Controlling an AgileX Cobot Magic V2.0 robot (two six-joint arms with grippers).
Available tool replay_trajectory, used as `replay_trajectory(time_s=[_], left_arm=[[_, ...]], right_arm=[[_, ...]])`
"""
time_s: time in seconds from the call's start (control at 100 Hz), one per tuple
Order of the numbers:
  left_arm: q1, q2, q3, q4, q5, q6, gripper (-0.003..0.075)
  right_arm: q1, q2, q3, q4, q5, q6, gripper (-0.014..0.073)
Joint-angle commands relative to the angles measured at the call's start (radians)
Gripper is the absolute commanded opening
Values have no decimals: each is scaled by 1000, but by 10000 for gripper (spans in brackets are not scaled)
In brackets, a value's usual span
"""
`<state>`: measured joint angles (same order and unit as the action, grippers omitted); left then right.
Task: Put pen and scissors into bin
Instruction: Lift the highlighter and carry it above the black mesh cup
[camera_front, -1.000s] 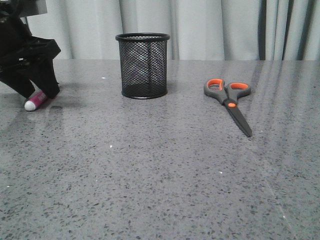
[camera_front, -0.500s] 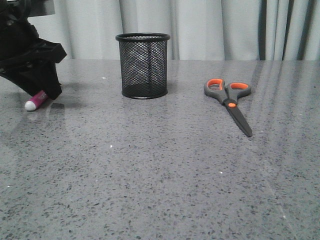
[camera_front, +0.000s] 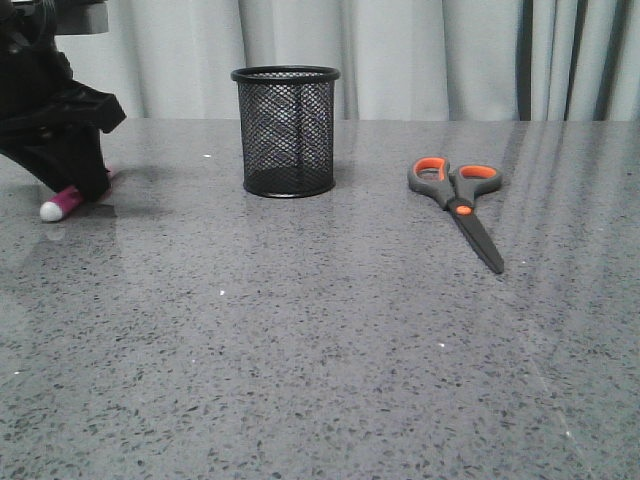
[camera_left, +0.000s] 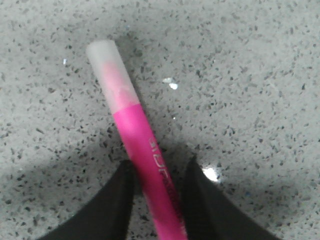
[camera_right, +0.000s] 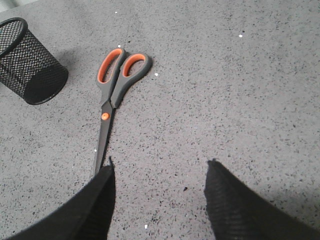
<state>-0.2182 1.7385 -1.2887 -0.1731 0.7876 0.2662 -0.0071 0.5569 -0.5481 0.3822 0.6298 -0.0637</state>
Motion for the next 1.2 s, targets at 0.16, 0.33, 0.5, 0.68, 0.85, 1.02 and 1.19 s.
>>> replay_trajectory(time_s=[0.16, 0.33, 0.5, 0.68, 0.85, 1.02, 1.19], left_arm=[[-7, -45, -26, 19, 41, -13, -22], [-7, -106, -26, 47, 41, 37, -22], [-7, -203, -26, 36, 25, 99, -22], [-7, -285, -26, -53, -13, 164, -22], [-7, -343, -26, -208, -71, 229, -22], [-7, -357, -26, -403, -139, 340, -22], [-44, -357, -26, -659, -241, 556, -22]], right_arm=[[-5, 11, -38, 15, -72, -12, 362], [-5, 11, -38, 15, -72, -12, 362], [-5, 11, -38, 15, -72, -12, 362], [-5, 11, -38, 15, -72, -12, 362], [-5, 11, -38, 15, -72, -12, 362], [-5, 11, -38, 15, -72, -12, 362], [-5, 11, -38, 15, -72, -12, 362]])
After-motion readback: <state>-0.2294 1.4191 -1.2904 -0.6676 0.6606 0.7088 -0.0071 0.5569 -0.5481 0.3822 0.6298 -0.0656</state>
